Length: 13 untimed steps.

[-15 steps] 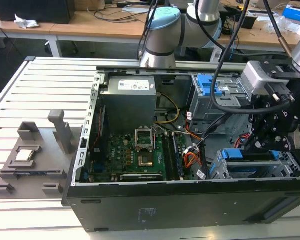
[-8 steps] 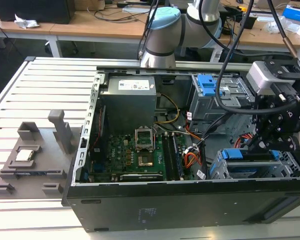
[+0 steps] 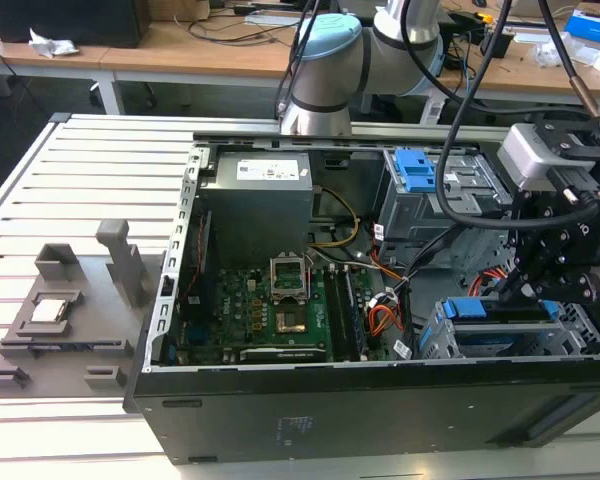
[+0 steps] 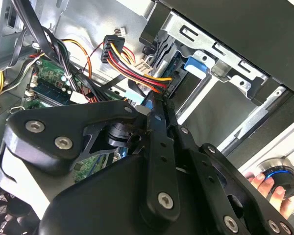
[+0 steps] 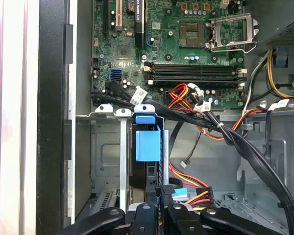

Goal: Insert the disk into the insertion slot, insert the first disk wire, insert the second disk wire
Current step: 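Insert the second disk wire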

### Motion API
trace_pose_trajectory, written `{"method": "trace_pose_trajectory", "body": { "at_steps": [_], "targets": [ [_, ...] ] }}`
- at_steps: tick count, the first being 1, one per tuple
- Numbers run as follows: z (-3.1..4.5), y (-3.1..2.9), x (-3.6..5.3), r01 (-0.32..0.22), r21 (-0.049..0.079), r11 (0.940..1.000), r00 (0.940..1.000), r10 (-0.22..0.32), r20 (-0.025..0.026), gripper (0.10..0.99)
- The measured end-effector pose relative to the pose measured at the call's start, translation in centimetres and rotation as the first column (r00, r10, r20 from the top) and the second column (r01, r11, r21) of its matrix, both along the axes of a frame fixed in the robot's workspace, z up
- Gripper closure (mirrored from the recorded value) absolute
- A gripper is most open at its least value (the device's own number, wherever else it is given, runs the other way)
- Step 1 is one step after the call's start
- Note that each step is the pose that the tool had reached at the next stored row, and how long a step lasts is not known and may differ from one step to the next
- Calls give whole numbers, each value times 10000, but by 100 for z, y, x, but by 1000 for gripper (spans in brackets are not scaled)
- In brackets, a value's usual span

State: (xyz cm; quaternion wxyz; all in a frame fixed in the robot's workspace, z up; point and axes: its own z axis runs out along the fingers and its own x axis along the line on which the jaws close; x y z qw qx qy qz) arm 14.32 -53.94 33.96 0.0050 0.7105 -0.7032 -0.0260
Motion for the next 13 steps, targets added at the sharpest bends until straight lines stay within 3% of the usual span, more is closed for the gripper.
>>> {"method": "trace_pose_trajectory", "body": {
  "at_steps": [4,7,13],
  "targets": [
    [-3,0,0,0,6,10000,10000,0,0,933],
    [56,0,0,0,7,10000,10000,0,0,933],
    [38,0,0,-1,58,10000,10000,1,1,933]
  ]
}}
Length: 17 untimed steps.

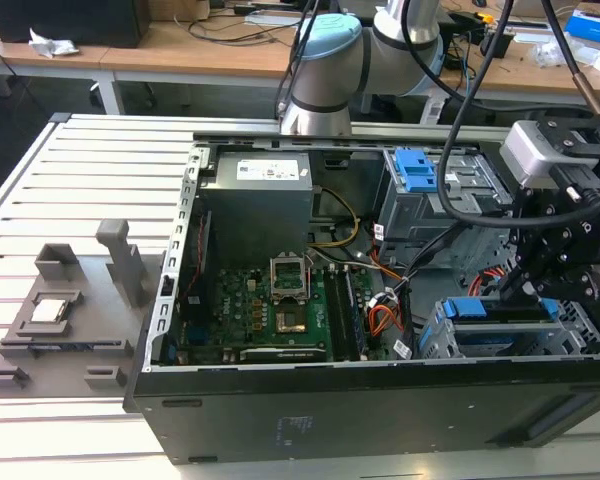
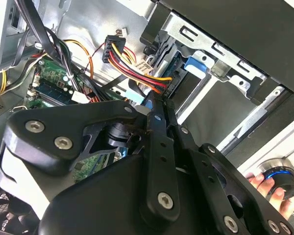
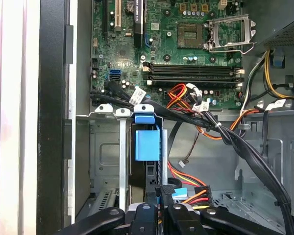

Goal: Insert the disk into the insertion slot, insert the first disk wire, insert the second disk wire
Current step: 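Insert the second disk wire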

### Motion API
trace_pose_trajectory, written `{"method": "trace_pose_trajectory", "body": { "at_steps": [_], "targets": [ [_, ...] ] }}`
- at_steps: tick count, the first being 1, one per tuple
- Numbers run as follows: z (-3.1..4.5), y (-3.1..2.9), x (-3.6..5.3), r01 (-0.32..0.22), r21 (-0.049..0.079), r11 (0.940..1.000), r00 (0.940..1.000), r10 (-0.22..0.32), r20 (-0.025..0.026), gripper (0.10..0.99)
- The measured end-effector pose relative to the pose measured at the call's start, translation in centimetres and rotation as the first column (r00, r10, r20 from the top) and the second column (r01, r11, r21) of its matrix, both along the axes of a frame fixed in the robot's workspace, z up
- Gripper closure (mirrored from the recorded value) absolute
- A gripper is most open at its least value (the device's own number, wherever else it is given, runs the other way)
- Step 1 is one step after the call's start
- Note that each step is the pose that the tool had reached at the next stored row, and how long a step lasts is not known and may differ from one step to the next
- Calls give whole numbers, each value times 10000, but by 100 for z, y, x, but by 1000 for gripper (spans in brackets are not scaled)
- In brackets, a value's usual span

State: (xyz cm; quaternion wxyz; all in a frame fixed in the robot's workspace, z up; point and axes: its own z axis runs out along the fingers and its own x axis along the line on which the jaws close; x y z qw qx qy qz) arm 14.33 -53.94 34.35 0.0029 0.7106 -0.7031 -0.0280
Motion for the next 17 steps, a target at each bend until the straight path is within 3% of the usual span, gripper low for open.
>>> {"method": "trace_pose_trajectory", "body": {
  "at_steps": [9,17],
  "targets": [
    [-28,0,0,1,-3,10000,10000,-1,0,933],
    [9,-1,0,0,-60,10000,10000,0,0,933]
  ]
}}
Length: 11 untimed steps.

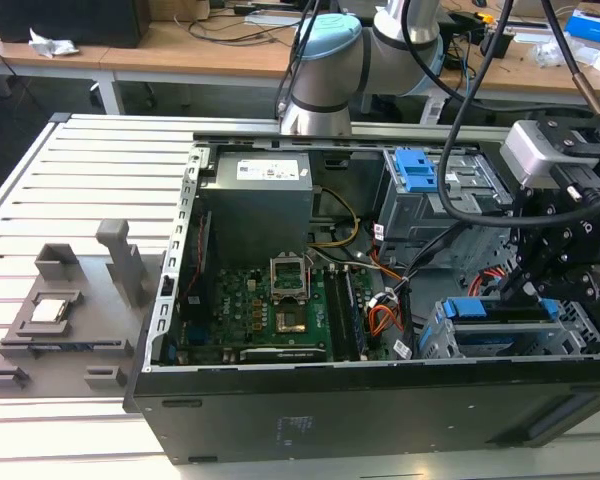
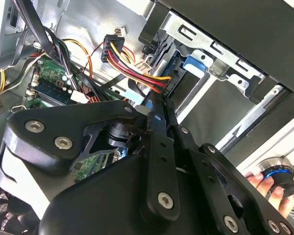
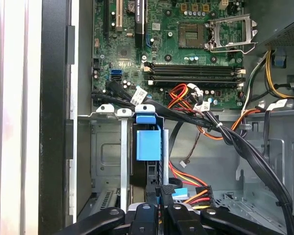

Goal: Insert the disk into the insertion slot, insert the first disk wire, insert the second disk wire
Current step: 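Insert the second disk wire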

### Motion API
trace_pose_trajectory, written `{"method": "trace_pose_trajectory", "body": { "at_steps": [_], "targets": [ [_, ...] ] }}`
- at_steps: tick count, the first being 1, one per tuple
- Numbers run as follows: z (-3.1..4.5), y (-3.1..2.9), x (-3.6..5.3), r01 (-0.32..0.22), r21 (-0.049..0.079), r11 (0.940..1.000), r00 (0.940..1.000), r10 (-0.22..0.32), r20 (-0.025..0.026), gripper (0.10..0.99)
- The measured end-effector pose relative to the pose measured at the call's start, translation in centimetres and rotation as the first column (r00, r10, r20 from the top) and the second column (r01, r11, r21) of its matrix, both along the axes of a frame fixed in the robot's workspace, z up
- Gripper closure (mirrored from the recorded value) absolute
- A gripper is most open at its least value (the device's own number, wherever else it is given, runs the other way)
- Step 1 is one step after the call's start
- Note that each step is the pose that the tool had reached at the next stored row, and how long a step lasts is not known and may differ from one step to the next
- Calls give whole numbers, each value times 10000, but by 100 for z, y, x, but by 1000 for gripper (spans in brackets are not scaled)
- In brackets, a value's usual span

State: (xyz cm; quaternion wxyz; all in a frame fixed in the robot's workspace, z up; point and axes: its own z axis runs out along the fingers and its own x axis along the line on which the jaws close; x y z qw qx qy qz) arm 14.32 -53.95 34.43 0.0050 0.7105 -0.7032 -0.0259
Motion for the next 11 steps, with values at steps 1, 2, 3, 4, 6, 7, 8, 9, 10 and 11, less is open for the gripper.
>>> {"method": "trace_pose_trajectory", "body": {
  "at_steps": [1,2,3,4,6,7,8,9,10,11],
  "targets": [
    [-7,0,0,0,2,10000,10000,0,0,933],
    [-11,0,0,0,2,10000,10000,0,0,933],
    [-14,0,0,0,3,10000,10000,0,0,933],
    [-16,0,0,0,2,10000,10000,0,0,933],
    [-18,0,0,1,3,10000,10000,-1,0,933],
    [-19,0,0,1,3,10000,10000,-1,0,933],
    [-19,0,3,1,4,10000,10000,-1,-1,933],
    [-20,1,7,1,3,10000,10000,-1,-2,933],
    [-21,2,7,3,3,10000,10000,-3,0,933],
    [-22,4,8,3,5,10000,10000,-3,0,933]
  ]
}}
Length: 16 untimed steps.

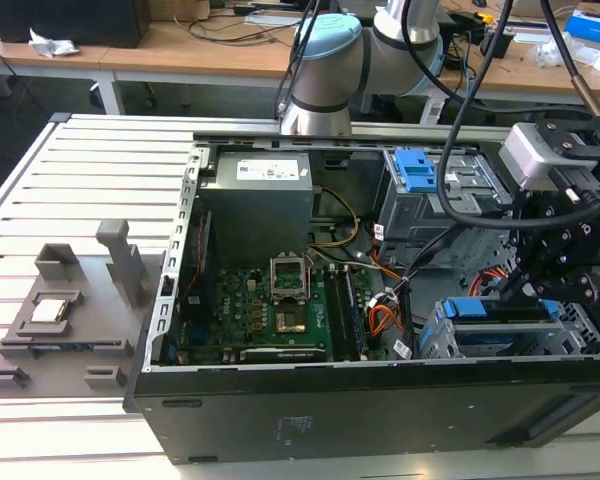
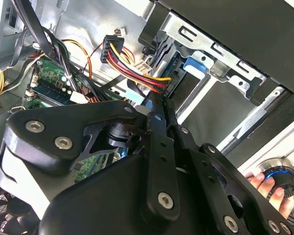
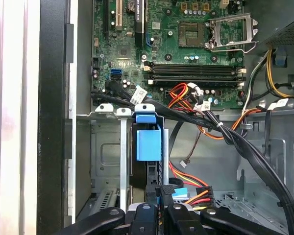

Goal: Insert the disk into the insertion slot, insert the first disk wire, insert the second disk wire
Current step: 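Insert the second disk wire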

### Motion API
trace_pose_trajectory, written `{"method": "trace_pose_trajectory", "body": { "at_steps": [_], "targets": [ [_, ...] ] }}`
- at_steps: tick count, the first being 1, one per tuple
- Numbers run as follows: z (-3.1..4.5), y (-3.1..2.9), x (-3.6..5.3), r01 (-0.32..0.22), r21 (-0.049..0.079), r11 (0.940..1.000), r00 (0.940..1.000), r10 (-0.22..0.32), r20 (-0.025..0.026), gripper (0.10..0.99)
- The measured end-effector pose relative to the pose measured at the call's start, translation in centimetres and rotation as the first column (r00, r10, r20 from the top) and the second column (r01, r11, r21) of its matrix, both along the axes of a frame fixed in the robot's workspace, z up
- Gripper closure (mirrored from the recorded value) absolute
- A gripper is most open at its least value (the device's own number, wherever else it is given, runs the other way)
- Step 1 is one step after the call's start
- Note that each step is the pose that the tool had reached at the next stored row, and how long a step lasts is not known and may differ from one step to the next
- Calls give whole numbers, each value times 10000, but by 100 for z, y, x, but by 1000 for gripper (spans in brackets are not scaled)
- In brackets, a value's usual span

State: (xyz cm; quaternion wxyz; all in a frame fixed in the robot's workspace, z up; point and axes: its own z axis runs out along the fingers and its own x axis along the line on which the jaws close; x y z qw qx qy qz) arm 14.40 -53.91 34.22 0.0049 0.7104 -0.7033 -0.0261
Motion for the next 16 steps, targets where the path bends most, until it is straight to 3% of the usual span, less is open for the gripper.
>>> {"method": "trace_pose_trajectory", "body": {
  "at_steps": [16],
  "targets": [
    [-7,1,-6,-3,77,10000,10000,3,5,933]
  ]
}}
